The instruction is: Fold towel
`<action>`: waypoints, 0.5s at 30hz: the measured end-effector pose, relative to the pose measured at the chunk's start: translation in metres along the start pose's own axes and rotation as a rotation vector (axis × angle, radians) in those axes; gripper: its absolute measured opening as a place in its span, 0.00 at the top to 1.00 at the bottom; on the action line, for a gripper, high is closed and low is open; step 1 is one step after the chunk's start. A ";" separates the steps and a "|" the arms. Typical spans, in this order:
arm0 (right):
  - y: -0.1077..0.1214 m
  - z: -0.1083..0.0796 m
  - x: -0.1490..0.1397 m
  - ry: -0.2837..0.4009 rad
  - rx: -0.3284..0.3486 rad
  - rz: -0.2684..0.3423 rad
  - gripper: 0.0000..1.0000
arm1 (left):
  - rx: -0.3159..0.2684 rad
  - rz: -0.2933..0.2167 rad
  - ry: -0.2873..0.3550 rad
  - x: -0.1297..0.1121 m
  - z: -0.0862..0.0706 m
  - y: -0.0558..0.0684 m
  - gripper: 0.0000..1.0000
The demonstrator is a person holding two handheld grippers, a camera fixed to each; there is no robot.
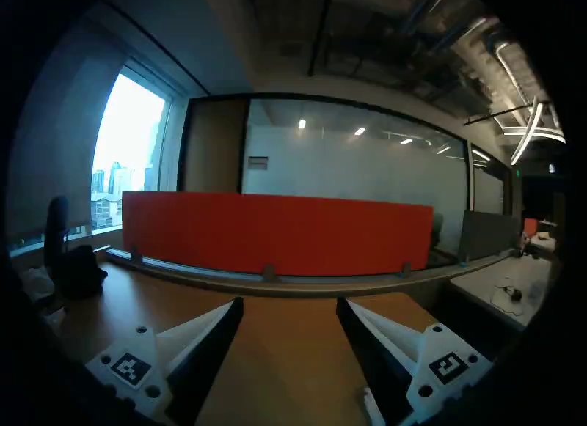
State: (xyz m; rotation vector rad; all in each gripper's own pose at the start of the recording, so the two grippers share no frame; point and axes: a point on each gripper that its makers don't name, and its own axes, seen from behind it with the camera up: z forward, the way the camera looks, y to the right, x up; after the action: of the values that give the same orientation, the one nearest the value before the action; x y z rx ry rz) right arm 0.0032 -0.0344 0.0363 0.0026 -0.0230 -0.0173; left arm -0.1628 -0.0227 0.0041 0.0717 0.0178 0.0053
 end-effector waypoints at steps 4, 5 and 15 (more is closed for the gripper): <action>0.008 0.000 0.008 0.031 -0.009 -0.007 0.02 | 0.000 0.000 0.000 -0.001 0.000 0.000 0.08; 0.010 0.000 0.010 0.038 -0.011 -0.008 0.02 | 0.000 0.000 0.000 -0.001 0.000 0.000 0.08; 0.023 -0.002 0.006 0.076 0.002 -0.004 0.02 | 0.000 0.000 0.001 -0.003 0.000 0.000 0.08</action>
State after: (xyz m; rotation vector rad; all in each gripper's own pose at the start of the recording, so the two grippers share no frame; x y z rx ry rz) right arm 0.0092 -0.0120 0.0342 0.0053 0.0531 -0.0216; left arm -0.1656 -0.0232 0.0040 0.0720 0.0185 0.0053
